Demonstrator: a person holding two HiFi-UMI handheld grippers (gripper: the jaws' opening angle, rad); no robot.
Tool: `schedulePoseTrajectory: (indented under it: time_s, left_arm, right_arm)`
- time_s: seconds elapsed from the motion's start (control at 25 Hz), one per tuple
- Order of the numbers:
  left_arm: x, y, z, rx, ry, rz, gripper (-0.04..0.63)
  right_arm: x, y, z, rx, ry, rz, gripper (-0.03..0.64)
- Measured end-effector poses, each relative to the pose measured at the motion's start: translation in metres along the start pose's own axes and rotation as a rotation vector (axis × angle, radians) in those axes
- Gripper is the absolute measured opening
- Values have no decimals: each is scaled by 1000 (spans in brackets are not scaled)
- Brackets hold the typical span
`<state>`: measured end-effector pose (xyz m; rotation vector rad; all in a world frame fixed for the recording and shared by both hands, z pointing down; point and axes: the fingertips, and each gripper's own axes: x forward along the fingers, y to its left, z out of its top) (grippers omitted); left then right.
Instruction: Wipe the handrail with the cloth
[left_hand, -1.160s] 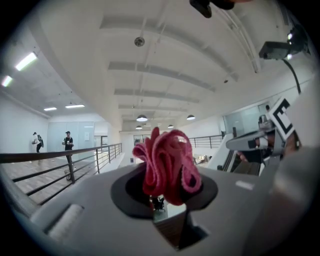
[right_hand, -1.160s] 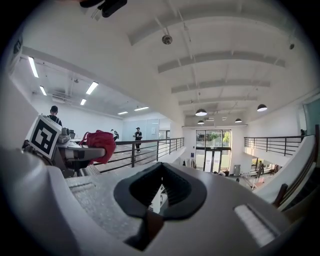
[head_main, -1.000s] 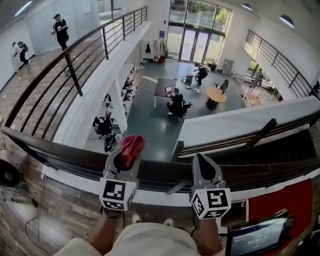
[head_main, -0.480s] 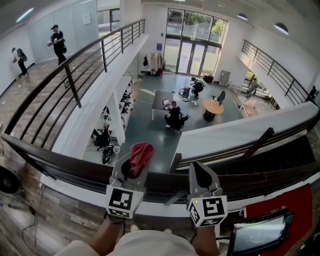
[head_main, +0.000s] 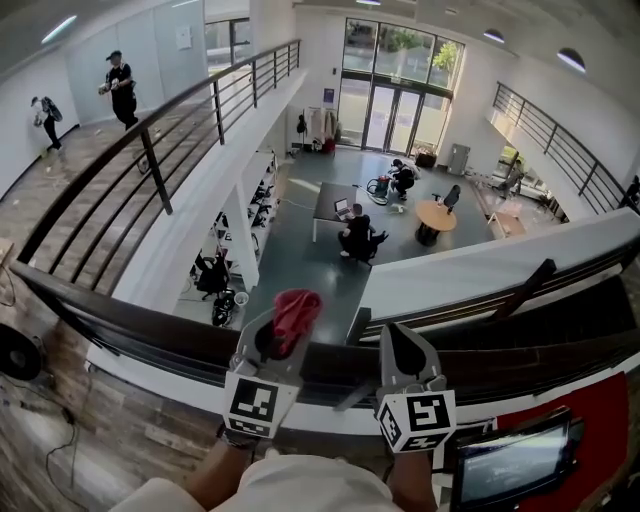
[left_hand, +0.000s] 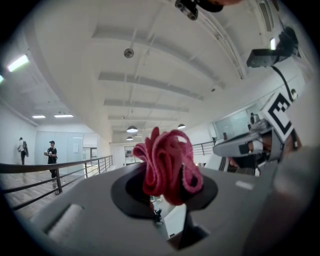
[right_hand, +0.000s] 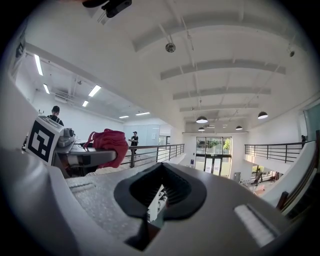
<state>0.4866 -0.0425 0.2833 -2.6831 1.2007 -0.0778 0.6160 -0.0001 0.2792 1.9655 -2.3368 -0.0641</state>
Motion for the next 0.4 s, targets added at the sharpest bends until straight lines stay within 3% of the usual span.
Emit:
schedulePoseTrajectory:
  time_s: [0.4]
  left_arm:
    - [-3, 7, 10, 18, -28, 15, 121]
  right_arm:
    - [0, 5, 9, -22, -23, 6, 2]
